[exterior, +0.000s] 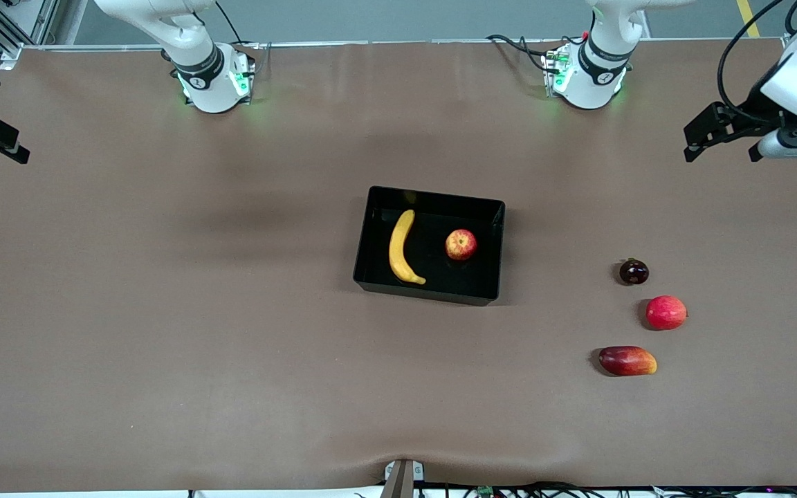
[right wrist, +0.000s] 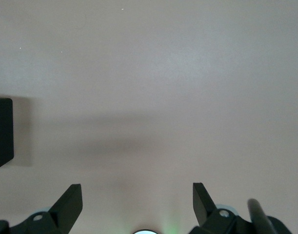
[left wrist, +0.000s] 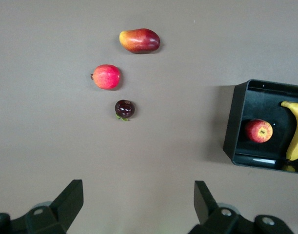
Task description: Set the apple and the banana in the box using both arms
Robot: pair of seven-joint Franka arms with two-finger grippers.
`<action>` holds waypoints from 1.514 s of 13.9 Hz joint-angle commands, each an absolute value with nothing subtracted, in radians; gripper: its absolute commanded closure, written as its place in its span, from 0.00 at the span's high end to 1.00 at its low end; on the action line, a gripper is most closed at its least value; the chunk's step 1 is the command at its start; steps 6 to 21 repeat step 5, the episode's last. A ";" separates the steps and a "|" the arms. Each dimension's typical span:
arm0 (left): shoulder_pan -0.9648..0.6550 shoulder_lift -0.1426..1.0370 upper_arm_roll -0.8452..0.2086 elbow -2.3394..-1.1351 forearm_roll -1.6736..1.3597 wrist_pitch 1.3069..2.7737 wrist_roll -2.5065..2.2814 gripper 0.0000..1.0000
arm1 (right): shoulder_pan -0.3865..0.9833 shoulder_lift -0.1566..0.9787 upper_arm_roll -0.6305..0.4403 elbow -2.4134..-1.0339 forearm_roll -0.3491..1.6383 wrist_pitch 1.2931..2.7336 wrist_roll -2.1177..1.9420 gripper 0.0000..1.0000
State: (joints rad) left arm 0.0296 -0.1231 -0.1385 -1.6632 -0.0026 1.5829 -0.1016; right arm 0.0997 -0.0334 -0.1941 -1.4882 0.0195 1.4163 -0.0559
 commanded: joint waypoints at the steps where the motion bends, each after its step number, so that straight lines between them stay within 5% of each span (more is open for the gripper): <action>1: 0.055 -0.078 -0.143 -1.579 -0.014 1.548 -0.104 1.00 | 0.097 -0.035 -0.198 -1.486 0.034 1.417 -0.071 1.00; 21: 0.055 -0.061 -0.144 -1.569 -0.015 1.543 -0.104 1.00 | 0.094 -0.035 -0.196 -1.485 0.034 1.419 -0.071 1.00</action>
